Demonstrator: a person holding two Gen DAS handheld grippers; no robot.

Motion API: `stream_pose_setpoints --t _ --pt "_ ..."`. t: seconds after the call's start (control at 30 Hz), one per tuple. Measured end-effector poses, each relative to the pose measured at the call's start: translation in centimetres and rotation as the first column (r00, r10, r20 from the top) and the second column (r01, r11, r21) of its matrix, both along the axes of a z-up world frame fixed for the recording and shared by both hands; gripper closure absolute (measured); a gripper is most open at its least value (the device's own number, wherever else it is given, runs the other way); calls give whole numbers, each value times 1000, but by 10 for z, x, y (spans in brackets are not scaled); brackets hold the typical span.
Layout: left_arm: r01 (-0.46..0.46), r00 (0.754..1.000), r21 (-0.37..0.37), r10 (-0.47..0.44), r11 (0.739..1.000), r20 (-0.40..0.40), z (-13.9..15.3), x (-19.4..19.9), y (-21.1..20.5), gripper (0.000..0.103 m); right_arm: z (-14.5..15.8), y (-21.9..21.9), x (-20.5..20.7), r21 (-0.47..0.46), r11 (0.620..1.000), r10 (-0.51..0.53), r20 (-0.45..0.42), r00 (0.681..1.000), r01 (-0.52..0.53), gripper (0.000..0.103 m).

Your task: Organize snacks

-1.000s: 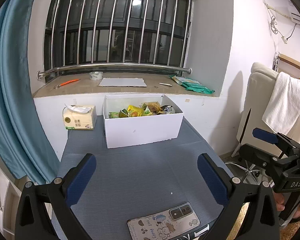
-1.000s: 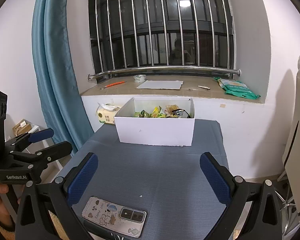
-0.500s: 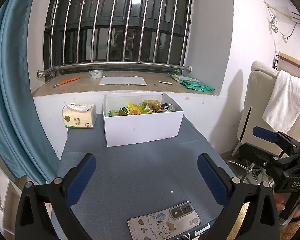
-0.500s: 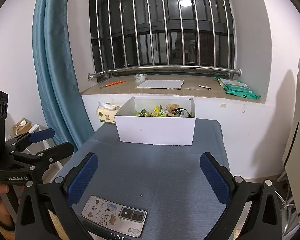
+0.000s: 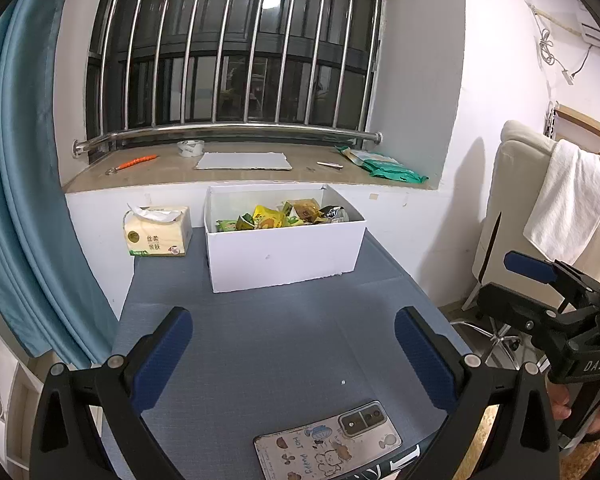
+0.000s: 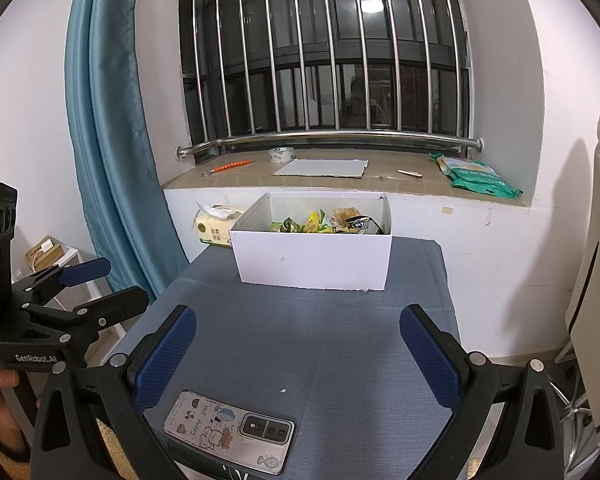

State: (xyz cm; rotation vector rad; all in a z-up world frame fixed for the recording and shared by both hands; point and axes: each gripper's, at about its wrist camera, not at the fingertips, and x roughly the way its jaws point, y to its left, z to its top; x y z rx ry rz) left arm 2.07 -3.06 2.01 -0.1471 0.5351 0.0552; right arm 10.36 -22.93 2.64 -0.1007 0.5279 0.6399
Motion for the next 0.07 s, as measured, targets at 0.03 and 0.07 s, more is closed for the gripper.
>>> stream_pose_setpoints --t 0.03,0.07 --pt "11 1000 -8 -11 1000 7 0 -1 0 0 0 0 0 0 1000 0 0 1000 0 0" --pt "19 1000 -13 -19 1000 8 0 -1 0 0 0 0 0 0 1000 0 1 1000 0 0"
